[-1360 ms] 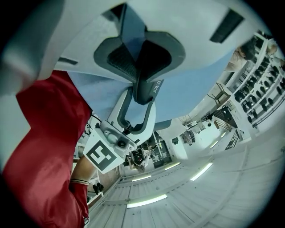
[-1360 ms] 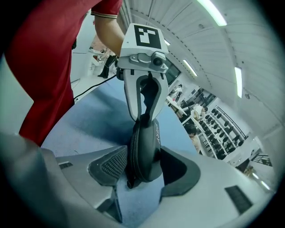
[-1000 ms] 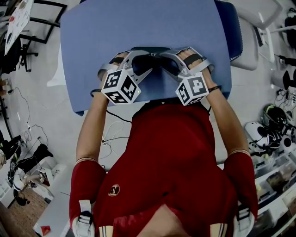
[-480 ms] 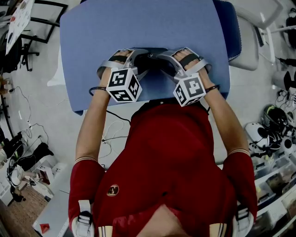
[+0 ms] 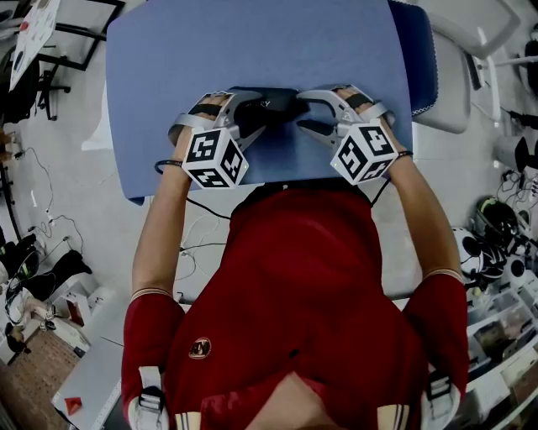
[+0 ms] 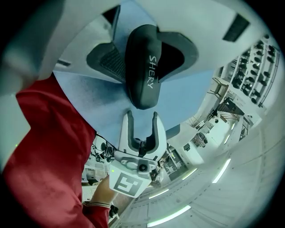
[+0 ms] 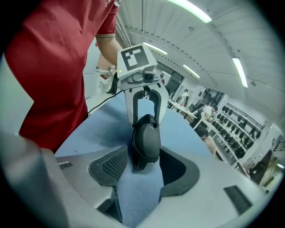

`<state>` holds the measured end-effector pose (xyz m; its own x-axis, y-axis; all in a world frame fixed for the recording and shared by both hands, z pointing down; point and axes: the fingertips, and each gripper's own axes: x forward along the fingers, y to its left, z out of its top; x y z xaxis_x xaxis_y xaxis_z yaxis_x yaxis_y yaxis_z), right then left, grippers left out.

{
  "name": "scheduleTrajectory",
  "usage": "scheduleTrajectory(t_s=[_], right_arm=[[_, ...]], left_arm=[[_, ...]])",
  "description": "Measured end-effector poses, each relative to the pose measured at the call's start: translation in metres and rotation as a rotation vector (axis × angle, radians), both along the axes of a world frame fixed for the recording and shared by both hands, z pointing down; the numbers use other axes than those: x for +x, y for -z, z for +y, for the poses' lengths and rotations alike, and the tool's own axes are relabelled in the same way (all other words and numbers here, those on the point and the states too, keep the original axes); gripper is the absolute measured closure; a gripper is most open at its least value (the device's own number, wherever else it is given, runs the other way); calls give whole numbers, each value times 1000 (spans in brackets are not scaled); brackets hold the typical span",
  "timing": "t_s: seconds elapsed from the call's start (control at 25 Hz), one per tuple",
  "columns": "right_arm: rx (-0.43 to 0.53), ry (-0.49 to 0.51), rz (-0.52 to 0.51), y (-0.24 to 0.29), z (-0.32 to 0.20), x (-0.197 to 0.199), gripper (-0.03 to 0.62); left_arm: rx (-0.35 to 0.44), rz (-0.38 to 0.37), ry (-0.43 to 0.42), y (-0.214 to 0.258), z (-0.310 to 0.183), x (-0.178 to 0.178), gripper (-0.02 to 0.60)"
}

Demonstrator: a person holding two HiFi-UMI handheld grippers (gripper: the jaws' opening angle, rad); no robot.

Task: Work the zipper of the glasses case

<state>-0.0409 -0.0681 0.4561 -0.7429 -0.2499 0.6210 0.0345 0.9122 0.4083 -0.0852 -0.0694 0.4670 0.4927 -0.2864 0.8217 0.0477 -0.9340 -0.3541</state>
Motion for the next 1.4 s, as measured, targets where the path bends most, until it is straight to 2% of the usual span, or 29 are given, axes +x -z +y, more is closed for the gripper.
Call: scheduleTrajectory(t_s=[0.2, 0.36, 0.64, 0.88, 1.24, 1.4], right_arm=[[-50, 23, -2, 1, -21, 22, 425], [-74, 90, 26, -1, -34, 27, 464], [-29, 326, 161, -18, -48, 22, 474], [-33, 522, 237, -30, -49, 11, 477], [-63, 762, 332, -38, -46, -2, 501], [-82, 828, 367, -41, -43, -1, 516]], left_arm=[[-8, 25, 13, 0, -2, 3, 374], [-23, 31, 21, 1, -3, 2, 374], [-21, 31, 40, 1, -3, 1, 374], [-18, 44, 39, 1, -2, 1, 374], [-24, 28, 27, 0, -2, 0, 374], [-25, 30, 36, 0, -3, 2, 374]])
